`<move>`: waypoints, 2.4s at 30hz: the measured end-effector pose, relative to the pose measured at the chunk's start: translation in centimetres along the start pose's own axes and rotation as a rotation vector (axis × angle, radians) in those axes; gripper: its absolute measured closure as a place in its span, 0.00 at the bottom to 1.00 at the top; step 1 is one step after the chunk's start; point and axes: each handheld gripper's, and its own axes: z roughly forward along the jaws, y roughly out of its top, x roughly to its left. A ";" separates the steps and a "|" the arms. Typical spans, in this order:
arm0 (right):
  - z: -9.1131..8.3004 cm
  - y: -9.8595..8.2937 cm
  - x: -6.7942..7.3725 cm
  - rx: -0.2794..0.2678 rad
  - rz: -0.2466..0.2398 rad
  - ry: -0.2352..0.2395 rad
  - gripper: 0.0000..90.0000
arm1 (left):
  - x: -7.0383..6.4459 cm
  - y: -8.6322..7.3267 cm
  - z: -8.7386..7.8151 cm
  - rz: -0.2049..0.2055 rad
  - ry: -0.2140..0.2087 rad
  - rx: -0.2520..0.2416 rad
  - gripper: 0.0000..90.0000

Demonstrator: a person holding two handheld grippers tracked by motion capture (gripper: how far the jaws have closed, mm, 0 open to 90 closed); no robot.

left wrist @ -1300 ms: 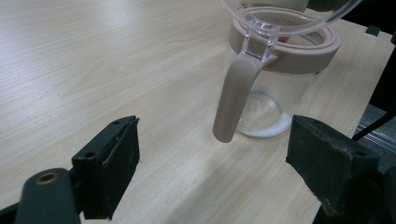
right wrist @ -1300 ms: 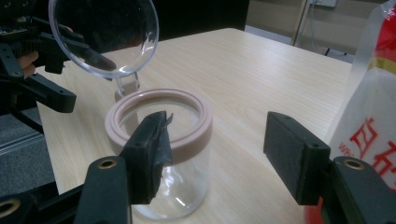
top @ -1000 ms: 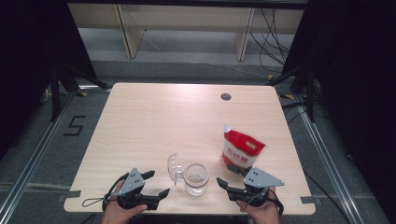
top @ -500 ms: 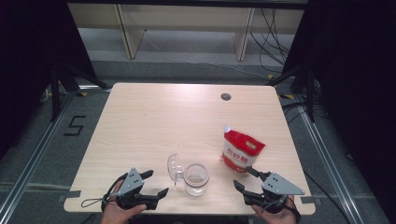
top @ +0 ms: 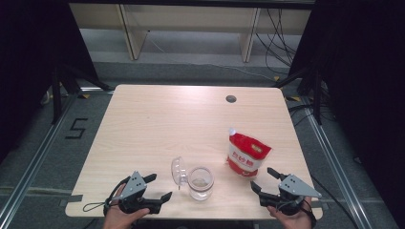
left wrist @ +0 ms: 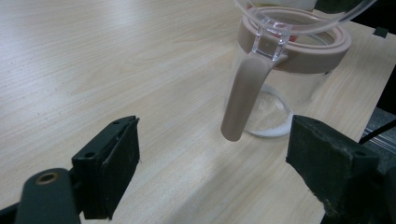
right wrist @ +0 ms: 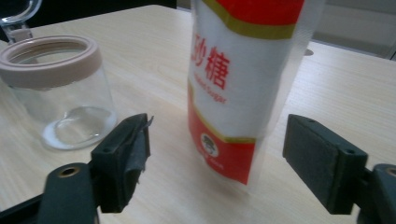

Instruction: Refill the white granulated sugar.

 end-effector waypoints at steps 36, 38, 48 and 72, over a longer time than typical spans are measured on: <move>6.1 0.7 -2.6 -0.107 -0.019 0.062 0.25 | -0.1 -0.1 0.2 -0.013 -0.017 -0.011 0.19; 6.3 0.7 -2.6 -0.091 -0.004 0.064 0.25 | -0.1 -0.1 0.3 -0.016 -0.015 -0.011 0.19; 7.2 0.7 -2.5 -0.109 0.011 0.089 0.25 | -0.1 -0.1 0.3 -0.012 -0.018 -0.010 0.18; 8.8 0.3 -2.8 -0.147 -0.002 0.094 0.33 | -0.1 -0.2 0.3 -0.007 -0.009 -0.002 0.18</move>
